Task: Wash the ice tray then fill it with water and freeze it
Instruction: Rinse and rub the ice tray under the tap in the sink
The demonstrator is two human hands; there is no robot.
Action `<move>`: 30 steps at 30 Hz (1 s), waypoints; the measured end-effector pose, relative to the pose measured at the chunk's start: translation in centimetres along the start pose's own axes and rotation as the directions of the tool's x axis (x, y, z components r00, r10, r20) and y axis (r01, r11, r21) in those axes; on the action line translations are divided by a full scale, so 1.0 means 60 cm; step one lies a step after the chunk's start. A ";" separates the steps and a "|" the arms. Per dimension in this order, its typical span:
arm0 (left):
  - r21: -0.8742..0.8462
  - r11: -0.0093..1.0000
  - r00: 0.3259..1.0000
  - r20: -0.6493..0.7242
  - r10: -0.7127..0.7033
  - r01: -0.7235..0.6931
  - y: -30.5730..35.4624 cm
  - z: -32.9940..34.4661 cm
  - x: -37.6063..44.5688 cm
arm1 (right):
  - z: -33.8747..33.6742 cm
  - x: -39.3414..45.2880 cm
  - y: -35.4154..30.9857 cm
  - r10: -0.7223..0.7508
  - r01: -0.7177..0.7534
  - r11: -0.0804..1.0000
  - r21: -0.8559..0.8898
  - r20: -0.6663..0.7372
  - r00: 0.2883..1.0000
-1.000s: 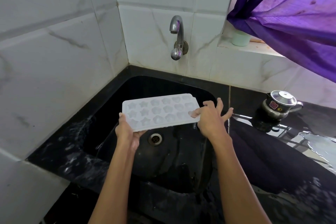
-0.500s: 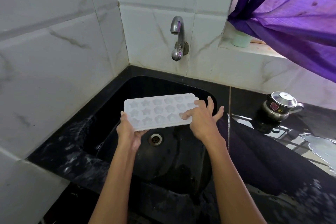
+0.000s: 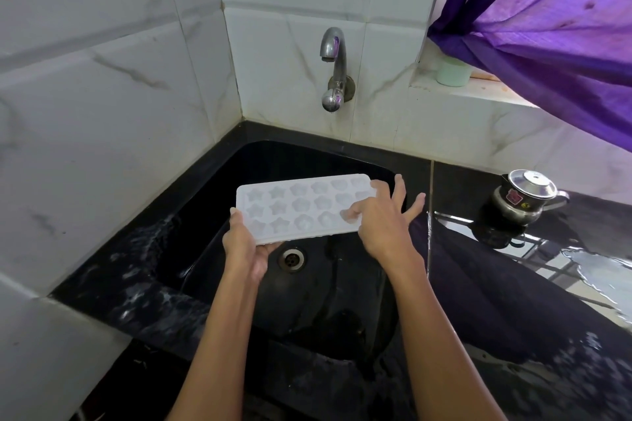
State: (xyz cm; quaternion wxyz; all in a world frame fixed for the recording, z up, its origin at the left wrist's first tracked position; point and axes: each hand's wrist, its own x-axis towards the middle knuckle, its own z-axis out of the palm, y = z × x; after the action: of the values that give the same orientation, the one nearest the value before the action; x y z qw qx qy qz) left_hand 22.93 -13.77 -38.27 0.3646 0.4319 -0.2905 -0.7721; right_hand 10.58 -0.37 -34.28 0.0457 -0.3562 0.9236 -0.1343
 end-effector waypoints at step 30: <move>0.010 1.000 1.000 -0.003 0.013 -0.013 0.001 0.007 -0.015 | 0.009 -0.014 -0.027 -0.129 0.128 0.991 -0.030 -0.035 0.991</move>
State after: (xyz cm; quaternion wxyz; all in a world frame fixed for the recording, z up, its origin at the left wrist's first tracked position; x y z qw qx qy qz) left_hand 22.92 -13.01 -37.61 0.3677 0.4329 -0.2969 -0.7676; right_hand 12.35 -1.09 -34.36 0.0149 -0.4130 0.9012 -0.1306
